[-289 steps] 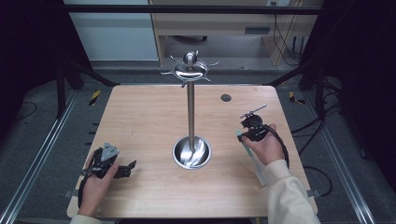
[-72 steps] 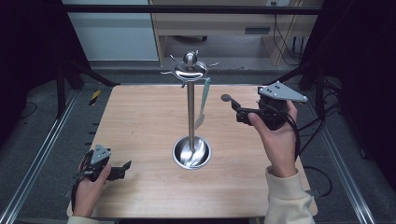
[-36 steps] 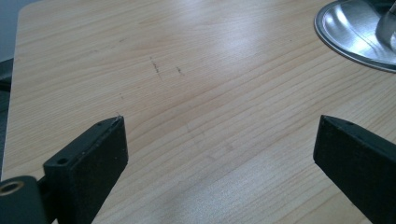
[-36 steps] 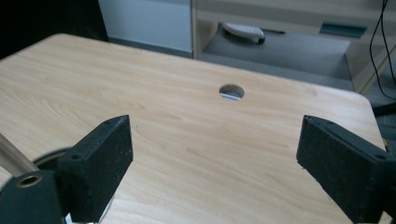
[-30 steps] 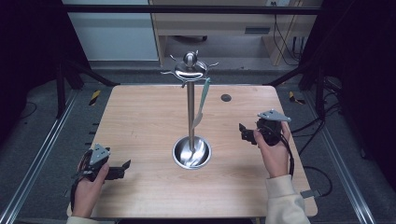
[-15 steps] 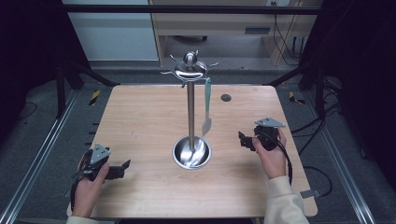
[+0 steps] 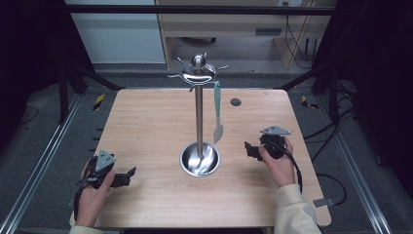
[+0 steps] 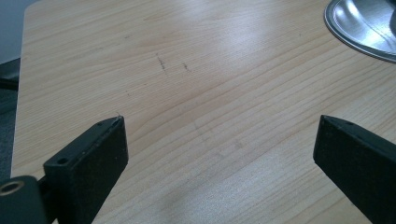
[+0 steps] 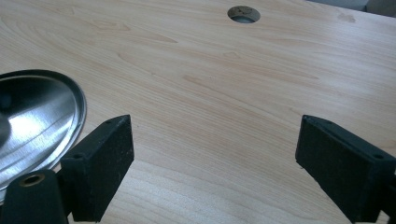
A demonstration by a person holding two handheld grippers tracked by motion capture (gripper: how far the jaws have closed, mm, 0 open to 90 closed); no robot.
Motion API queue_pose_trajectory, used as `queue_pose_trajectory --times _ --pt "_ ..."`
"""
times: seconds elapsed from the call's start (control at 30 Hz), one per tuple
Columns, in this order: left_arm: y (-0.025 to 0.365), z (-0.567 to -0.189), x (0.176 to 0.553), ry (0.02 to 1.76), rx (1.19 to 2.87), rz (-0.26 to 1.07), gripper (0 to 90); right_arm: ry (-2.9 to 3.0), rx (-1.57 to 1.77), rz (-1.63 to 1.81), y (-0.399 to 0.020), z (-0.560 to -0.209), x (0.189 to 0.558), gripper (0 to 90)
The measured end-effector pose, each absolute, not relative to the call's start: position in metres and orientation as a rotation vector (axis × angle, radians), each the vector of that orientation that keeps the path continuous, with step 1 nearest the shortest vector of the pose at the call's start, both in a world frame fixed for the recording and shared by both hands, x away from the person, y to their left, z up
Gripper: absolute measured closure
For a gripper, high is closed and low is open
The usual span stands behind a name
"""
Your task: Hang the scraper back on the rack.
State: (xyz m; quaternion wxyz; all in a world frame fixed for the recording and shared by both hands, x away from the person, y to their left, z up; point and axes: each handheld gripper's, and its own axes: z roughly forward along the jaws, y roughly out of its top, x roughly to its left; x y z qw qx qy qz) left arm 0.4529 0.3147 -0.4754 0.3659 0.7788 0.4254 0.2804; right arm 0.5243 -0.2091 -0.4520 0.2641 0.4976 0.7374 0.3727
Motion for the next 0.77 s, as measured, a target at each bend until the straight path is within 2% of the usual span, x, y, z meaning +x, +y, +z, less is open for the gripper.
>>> queue_pose_trajectory --times 0.77 --pt "0.313 -0.479 0.455 1.099 2.032 0.735 3.2 2.063 1.251 0.998 -0.194 -0.472 0.526 13.6"
